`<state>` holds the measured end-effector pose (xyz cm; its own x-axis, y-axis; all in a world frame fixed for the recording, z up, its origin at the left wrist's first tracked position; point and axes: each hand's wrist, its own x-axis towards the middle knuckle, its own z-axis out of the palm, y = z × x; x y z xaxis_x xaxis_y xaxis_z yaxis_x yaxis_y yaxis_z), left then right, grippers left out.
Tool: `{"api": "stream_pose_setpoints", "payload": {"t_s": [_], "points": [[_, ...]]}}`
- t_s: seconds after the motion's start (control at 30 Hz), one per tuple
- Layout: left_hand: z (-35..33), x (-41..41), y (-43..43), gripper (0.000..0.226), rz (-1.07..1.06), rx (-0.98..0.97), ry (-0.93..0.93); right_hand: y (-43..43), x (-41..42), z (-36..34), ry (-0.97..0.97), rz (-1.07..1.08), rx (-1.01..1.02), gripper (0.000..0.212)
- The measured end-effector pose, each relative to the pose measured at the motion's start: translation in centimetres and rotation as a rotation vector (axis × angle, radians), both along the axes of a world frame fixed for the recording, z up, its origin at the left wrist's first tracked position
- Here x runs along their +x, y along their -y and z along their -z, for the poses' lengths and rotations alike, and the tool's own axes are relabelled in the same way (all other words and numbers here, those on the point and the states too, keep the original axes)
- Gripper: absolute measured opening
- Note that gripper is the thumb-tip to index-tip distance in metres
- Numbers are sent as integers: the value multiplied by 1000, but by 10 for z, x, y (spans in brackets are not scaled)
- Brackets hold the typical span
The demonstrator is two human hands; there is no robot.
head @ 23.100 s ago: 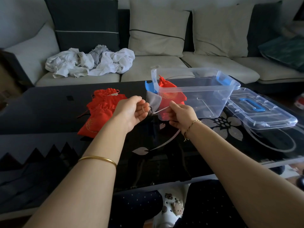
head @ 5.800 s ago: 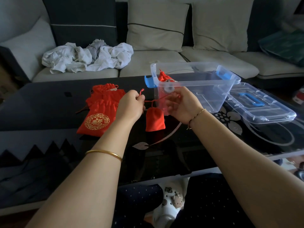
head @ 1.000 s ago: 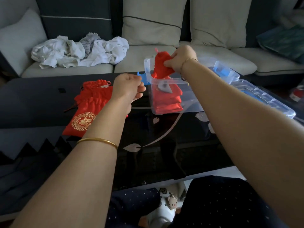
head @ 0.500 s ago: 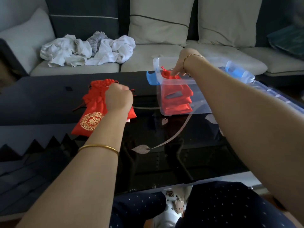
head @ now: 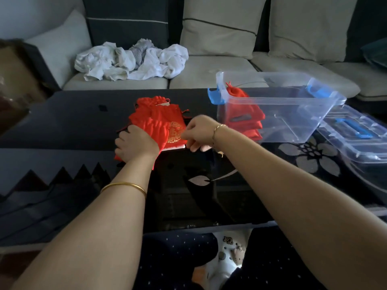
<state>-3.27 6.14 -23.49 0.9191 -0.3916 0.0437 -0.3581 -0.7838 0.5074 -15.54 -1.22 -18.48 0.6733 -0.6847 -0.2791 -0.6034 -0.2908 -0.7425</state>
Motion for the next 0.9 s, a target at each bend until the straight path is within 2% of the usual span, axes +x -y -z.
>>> {"api": "stream_pose_setpoints", "payload": {"t_s": [0.1, 0.27, 0.33, 0.43, 0.53, 0.63, 0.73, 0.83, 0.9], "points": [[4, 8, -6, 51, 11, 3, -4, -2, 8, 18, 28, 32, 149, 8], [6, 18, -8, 48, 2, -27, -98, -6, 18, 35, 123, 111, 286, 27], [1, 24, -6, 40, 54, -171, -252, -5, 21, 41, 204, 186, 361, 31], [-10, 17, -8, 30, 258, -367, -580, -1, 17, 44, 356, 333, 464, 32], [-15, 3, -6, 31, 463, -364, -712, 6, -3, 38, 455, 335, 461, 3], [-22, -9, 3, 27, 552, -466, -791, 16, -33, 30, 492, 320, 368, 14], [-33, -29, 10, 3, 608, -586, -843, 23, -61, 27, 526, 353, 309, 20], [-39, -52, 18, 10, 655, -637, -857, 29, -86, 21, 612, 425, 313, 15], [-41, -63, 22, 13, 675, -633, -846, 33, -98, 15, 740, 489, 422, 16]]}}
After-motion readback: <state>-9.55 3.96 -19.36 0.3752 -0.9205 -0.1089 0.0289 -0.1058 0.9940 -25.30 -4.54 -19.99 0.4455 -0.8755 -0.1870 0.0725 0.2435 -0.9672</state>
